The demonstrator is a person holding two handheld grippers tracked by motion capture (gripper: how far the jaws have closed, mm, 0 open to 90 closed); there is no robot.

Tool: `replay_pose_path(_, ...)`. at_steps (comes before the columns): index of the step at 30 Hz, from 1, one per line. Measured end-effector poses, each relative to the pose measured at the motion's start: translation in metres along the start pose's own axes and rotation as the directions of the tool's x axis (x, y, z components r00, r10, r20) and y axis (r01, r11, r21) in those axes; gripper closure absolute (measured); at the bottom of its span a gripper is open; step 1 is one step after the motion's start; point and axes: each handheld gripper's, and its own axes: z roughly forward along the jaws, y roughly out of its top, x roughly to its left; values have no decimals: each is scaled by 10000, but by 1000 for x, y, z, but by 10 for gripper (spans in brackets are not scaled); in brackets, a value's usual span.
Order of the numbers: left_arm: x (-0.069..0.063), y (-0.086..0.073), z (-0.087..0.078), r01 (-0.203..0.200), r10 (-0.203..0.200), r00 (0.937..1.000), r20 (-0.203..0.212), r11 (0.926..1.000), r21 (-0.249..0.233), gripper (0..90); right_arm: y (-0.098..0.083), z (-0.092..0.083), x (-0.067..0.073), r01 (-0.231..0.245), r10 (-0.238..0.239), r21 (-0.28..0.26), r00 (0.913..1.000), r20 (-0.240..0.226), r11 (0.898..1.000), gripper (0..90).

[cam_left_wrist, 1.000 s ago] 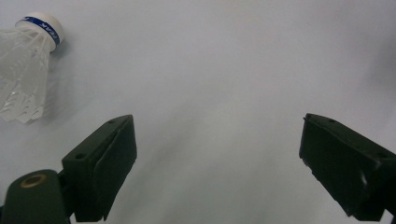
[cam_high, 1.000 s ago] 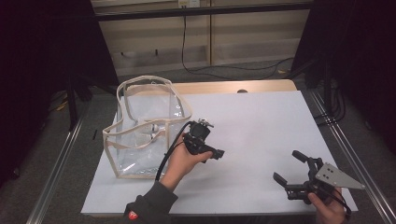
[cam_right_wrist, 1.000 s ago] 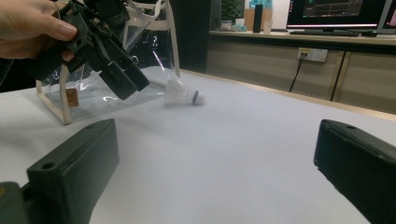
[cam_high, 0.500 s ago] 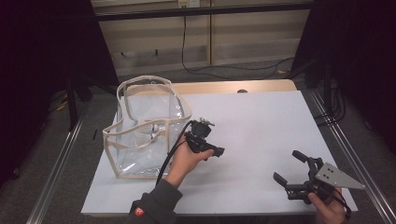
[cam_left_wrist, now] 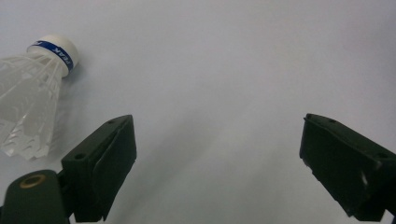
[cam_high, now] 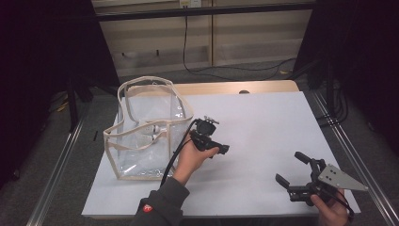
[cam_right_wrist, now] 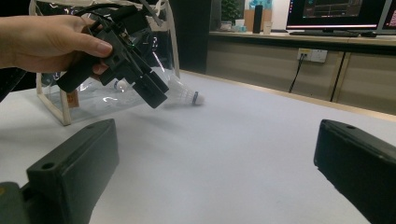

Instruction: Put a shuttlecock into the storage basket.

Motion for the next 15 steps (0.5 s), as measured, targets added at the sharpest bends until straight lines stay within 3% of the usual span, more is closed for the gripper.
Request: replay_pose_path(15, 5, 17, 14, 162, -163, 9998, -112, 9998, -108, 107, 1, 0, 0, -11, 11, -22, 10000, -9, 10000, 0)
